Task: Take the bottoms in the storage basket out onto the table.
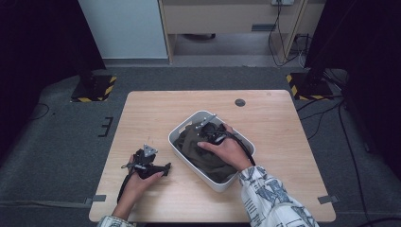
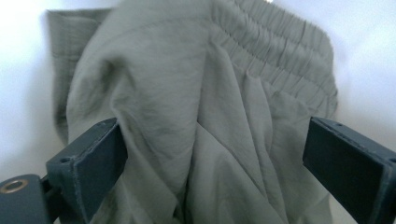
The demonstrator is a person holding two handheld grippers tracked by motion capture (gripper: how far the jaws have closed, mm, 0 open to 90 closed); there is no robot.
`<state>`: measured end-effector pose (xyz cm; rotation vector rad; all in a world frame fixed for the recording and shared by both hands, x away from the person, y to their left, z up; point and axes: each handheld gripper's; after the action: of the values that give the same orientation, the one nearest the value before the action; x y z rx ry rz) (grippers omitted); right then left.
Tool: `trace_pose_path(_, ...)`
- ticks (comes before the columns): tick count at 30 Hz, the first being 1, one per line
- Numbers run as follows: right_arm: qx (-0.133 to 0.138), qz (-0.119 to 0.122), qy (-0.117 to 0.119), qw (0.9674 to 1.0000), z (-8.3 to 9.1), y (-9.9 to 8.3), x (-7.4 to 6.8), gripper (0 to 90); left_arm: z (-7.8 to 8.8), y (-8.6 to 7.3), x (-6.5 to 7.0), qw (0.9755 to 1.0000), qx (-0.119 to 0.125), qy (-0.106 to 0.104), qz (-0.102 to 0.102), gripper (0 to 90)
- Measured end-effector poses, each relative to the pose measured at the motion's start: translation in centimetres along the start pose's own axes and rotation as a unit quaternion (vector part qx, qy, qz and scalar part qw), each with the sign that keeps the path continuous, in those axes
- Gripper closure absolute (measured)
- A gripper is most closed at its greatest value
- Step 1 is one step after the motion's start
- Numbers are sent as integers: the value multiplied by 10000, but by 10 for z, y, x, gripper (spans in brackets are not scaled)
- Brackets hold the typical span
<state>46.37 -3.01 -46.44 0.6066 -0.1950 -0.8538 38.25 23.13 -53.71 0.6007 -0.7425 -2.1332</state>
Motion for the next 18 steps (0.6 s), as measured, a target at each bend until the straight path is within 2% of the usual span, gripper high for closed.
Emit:
trace_pose_path(5, -177, -101, -23, 9998, -13, -5, 4, 48, 0, 0, 0, 10000, 3, -10, -13, 0)
trace_pose_path(10, -224, -40, -66, 9997, -22, -11, 4, 28, 0, 0, 2, 10000, 10, -34, -29, 0)
trace_pose_path(12, -293, 16, -157, 9994, -25, -13, 3, 16, 0, 1, 2, 10000, 8, -41, -44, 0)
trace_pose_path(18, -471, -72, -297, 9984, -34, -15, 2, 7, 0, 1, 4, 9999, 14, -75, -75, 0)
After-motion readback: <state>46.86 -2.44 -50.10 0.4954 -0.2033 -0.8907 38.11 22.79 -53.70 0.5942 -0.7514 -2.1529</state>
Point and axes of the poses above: each handheld gripper's, and its own axes: z roughly backward along the jaws, y roughly out of its top, x roughly to its right, and after that the axes turned 14 degrees about -z, right-handed
